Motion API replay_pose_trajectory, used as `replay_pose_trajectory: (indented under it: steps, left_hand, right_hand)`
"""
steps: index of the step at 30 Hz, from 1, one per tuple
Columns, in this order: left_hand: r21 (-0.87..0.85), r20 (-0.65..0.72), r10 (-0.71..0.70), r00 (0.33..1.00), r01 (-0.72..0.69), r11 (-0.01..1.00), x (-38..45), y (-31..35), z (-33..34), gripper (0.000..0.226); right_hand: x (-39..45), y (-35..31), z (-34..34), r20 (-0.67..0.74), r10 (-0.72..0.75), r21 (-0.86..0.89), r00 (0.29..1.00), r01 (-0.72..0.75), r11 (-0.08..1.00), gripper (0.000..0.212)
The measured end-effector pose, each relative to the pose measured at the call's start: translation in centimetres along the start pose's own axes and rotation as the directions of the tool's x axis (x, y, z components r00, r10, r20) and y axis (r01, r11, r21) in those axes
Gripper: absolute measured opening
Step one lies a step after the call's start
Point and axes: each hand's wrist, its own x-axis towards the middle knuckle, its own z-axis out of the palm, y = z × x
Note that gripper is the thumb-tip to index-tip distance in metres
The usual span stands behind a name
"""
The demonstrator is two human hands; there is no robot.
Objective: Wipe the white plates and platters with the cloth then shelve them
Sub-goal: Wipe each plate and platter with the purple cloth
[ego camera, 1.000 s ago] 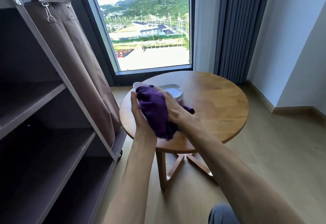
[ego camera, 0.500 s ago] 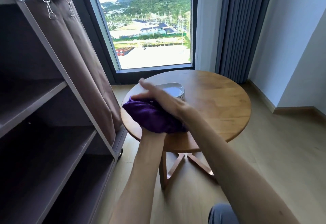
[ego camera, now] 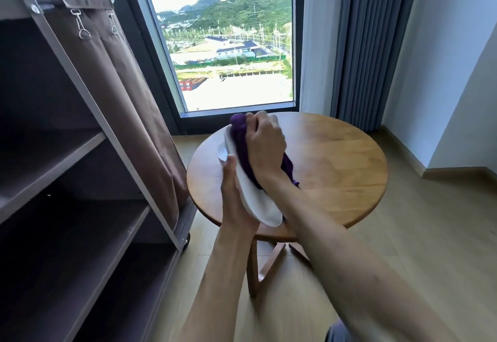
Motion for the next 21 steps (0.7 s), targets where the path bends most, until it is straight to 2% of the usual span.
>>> replay_pose_trajectory:
  steps: [2,4,7,8,10,12,14,15,16,18,19,20,21]
  left_hand:
    - [0.096,0.128,0.019,0.992,-0.031,0.995,0.5,-0.1,0.6,0.082]
    - [0.174,0.087,0.101,0.991,-0.115,0.978,1.2,0.2,1.2,0.086]
    - [0.211,0.029,0.211,0.977,-0.213,0.954,3.0,1.3,1.0,0.054]
    - [0.223,-0.01,0.226,0.974,-0.218,0.95,3.3,1.7,0.9,0.051]
    - [0.252,-0.086,0.216,0.973,-0.189,0.949,3.9,2.8,0.6,0.06]
    - [0.259,-0.101,0.175,0.979,-0.144,0.955,4.1,3.4,-0.2,0.071]
    - [0.268,-0.133,0.164,0.977,-0.124,0.955,3.8,3.9,-1.1,0.086]
    - [0.26,-0.146,0.179,0.973,-0.137,0.956,3.6,4.1,-1.8,0.093]
    - [0.258,-0.151,0.204,0.967,-0.16,0.953,3.3,4.2,-2.4,0.096]
    - [0.279,-0.134,0.22,0.966,-0.176,0.944,2.7,4.5,-2.9,0.09]
    - [0.271,-0.131,0.227,0.965,-0.185,0.944,2.5,4.8,-2.7,0.082]
    - [0.268,-0.143,0.251,0.957,-0.207,0.941,2.5,5.0,-2.3,0.077]
    - [0.276,-0.16,0.298,0.941,-0.247,0.929,2.9,5.3,-1.7,0.077]
  right_hand:
    - [0.5,0.0,-0.3,-0.003,0.053,-0.048,0.999,-0.053,0.997,0.038]
    - [-0.1,-0.1,-0.5,0.069,0.028,-0.042,0.997,-0.025,0.999,0.034]
    - [-1.7,0.3,-1.3,0.245,-0.034,0.028,0.969,0.028,0.999,0.036]
    - [-2.0,0.6,-1.5,0.302,-0.049,0.051,0.952,0.035,0.998,0.038]
    - [-2.1,1.1,-1.7,0.409,-0.08,0.11,0.909,0.038,0.993,0.046]
    - [-2.1,1.5,-1.7,0.509,-0.096,0.11,0.856,0.046,0.993,0.056]
    - [-2.3,2.5,-1.8,0.594,-0.072,-0.029,0.801,0.112,0.993,0.056]
    - [-2.4,3.4,-1.9,0.595,-0.031,-0.158,0.803,0.154,0.975,0.05]
    - [-2.6,4.3,-2.0,0.54,0.02,-0.29,0.841,0.163,0.943,0.043]
    - [-3.3,5.5,-2.5,0.328,0.089,-0.523,0.94,0.103,0.846,0.031]
    - [-3.4,5.5,-2.4,0.261,0.075,-0.563,0.962,0.089,0.822,0.031]
    - [-3.6,5.4,-2.2,0.213,0.039,-0.519,0.976,0.08,0.851,0.033]
    - [-3.7,4.7,-2.1,0.174,0.037,-0.384,0.984,0.033,0.923,0.036]
